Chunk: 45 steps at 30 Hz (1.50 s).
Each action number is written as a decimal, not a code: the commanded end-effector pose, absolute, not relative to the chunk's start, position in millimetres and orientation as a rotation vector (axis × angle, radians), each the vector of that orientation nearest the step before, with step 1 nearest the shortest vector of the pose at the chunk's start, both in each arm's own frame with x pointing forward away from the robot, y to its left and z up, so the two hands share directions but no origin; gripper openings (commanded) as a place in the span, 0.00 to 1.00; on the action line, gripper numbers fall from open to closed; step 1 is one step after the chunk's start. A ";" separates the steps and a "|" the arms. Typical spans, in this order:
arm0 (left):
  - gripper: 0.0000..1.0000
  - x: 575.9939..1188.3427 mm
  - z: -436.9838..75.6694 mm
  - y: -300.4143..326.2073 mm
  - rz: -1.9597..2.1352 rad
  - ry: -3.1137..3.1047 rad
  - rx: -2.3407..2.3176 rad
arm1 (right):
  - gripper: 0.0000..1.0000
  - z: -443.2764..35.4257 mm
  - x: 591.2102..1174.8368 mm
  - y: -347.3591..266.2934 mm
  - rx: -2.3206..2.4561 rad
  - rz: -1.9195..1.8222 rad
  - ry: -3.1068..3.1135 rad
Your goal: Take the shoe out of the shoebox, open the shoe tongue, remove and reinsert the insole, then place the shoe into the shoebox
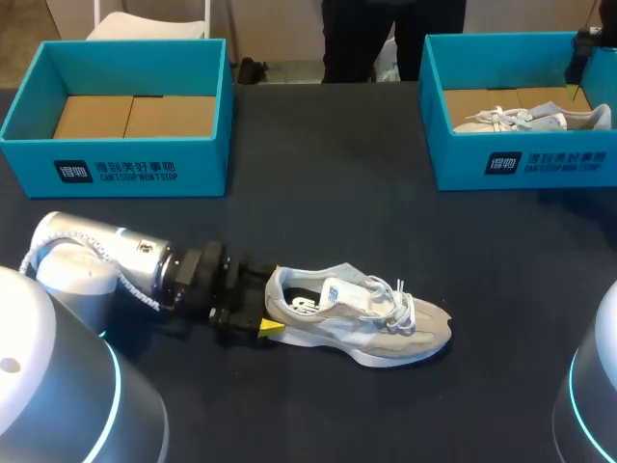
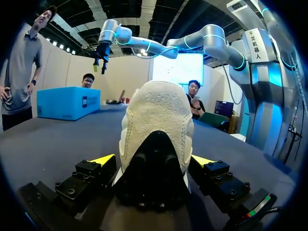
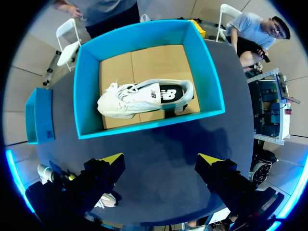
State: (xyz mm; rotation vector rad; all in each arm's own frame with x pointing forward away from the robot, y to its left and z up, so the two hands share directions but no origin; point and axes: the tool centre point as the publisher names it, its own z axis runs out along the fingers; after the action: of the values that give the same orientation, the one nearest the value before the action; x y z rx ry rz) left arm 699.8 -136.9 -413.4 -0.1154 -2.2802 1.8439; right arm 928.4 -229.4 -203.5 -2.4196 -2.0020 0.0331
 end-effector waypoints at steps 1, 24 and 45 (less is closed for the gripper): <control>1.00 699.1 -415.0 -143.5 1.835 -2.271 -0.118 | 1.00 -203.5 927.2 -229.0 -2.423 0.031 -2.002; 1.00 691.2 -420.4 -165.1 1.824 -2.237 -0.122 | 1.00 -203.5 927.2 -229.0 -2.423 0.031 -2.002; 0.00 692.9 -417.1 -149.4 1.938 -2.295 -0.008 | 1.00 -203.5 927.2 -229.0 -2.423 0.031 -2.002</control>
State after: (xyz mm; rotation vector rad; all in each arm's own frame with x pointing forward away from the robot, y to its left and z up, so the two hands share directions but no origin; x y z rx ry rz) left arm 699.1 -153.8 -420.8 -0.0374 -2.2663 1.9294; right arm 928.4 -229.4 -203.5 -2.4196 -2.0020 0.0331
